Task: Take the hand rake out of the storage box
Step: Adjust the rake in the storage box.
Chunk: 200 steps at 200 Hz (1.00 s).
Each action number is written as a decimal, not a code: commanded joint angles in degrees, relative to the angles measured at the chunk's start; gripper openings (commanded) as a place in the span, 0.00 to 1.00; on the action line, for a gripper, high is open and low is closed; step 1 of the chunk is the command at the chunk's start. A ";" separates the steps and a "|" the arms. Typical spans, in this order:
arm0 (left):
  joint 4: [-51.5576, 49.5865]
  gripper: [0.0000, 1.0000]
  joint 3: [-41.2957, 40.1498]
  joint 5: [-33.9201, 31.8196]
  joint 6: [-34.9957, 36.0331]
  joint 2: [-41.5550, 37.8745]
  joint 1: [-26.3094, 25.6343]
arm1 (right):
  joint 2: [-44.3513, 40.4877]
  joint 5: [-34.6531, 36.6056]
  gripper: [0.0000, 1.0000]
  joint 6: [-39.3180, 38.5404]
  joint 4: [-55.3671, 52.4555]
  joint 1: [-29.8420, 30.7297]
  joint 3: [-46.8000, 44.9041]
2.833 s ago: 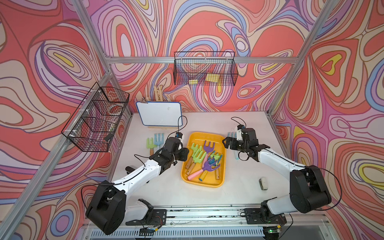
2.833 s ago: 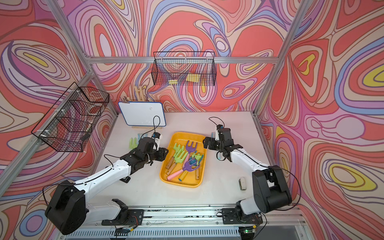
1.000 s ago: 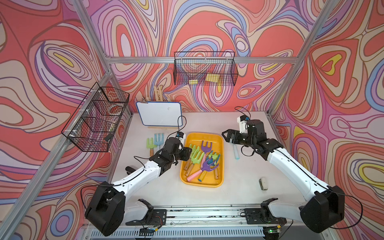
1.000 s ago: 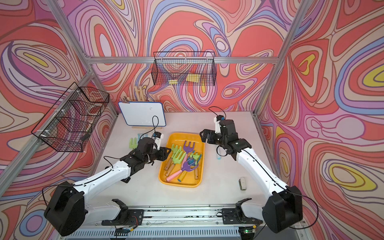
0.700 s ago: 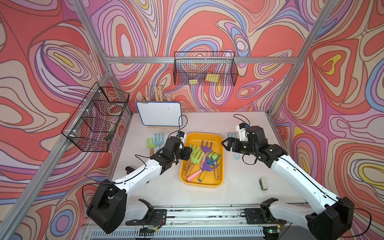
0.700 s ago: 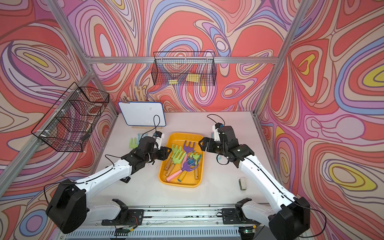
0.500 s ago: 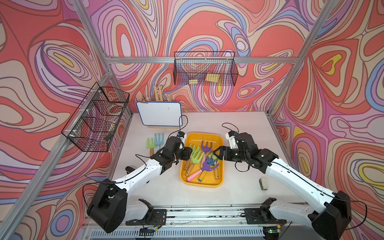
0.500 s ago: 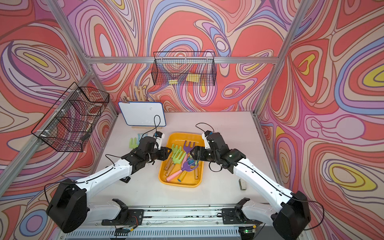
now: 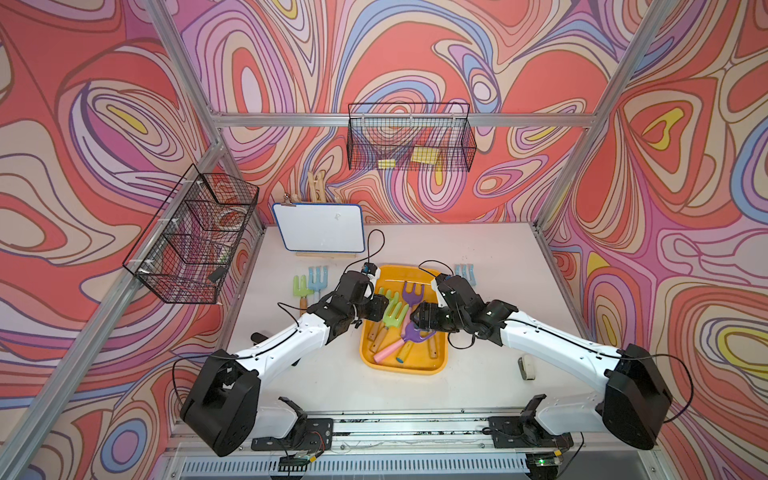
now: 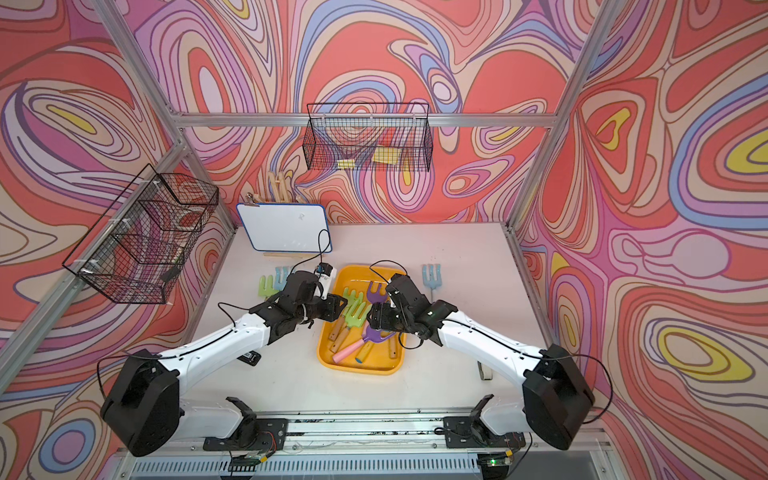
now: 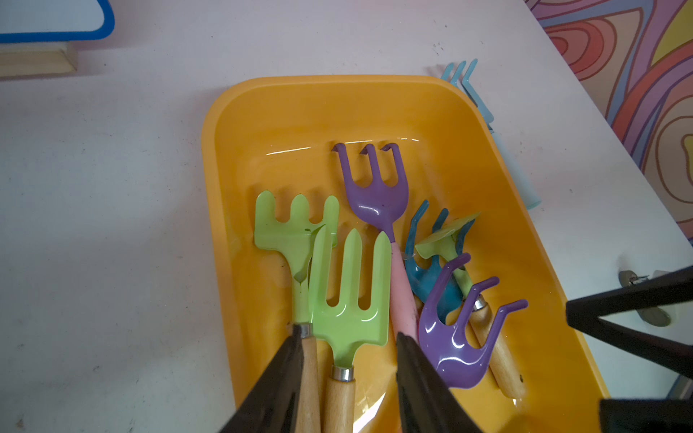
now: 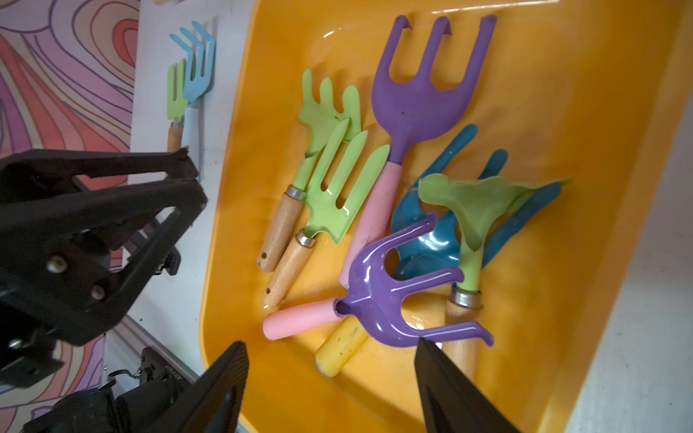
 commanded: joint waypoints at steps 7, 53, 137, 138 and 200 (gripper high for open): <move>-1.52 0.45 1.14 0.29 0.98 0.24 -0.18 | 4.14 4.99 0.75 -0.38 -2.19 0.65 2.83; -1.45 0.45 1.16 0.67 0.73 -0.19 -0.18 | 9.71 7.33 0.73 1.02 -5.15 4.71 6.92; -1.67 0.45 1.05 0.36 0.81 -0.72 -0.18 | 13.45 2.84 0.74 6.02 -6.41 12.70 7.80; -1.68 0.45 1.05 0.34 0.81 -0.73 -0.18 | 13.47 2.80 0.74 6.05 -6.35 12.71 7.75; -1.69 0.45 0.31 -1.70 0.89 -2.34 -0.18 | 15.50 0.32 0.73 7.33 -1.15 12.78 4.12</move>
